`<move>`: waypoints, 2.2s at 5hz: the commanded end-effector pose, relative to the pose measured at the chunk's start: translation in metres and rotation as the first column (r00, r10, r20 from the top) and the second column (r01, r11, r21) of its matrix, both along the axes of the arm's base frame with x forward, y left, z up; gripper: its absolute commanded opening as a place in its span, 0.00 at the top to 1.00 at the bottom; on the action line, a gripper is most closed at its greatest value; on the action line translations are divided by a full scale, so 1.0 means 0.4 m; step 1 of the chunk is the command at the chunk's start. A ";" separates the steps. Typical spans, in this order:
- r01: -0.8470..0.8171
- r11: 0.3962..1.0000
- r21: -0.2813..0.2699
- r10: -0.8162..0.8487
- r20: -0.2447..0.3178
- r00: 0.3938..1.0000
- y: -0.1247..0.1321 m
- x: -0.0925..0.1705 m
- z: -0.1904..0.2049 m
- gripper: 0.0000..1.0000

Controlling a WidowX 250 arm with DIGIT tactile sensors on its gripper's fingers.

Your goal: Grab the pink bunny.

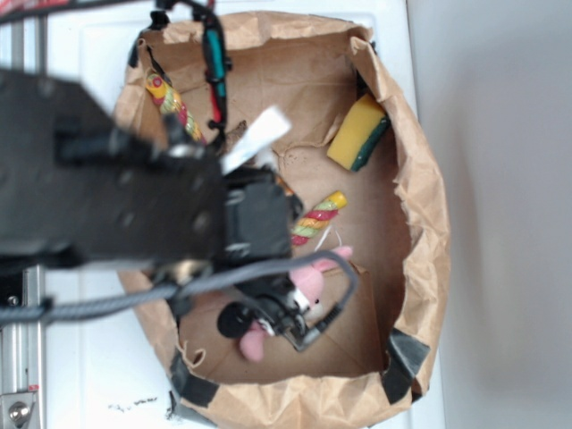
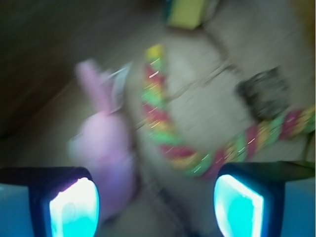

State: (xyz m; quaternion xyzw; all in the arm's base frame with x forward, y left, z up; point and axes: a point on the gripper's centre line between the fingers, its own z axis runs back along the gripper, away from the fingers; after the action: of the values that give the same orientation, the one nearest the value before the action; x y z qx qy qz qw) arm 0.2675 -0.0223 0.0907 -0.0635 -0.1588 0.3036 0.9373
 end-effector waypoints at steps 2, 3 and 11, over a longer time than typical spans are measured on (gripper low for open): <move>0.019 0.999 -0.028 -0.017 0.071 0.997 -0.040 0.053 -0.048 0.00; -0.004 0.999 -0.049 0.007 0.056 0.998 -0.031 0.074 -0.048 0.00; 0.002 0.999 -0.035 -0.004 -0.050 0.999 -0.045 0.088 -0.120 0.00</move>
State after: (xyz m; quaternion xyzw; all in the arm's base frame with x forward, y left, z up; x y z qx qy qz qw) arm 0.2994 -0.0390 0.0357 -0.0653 -0.1188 0.3218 0.9371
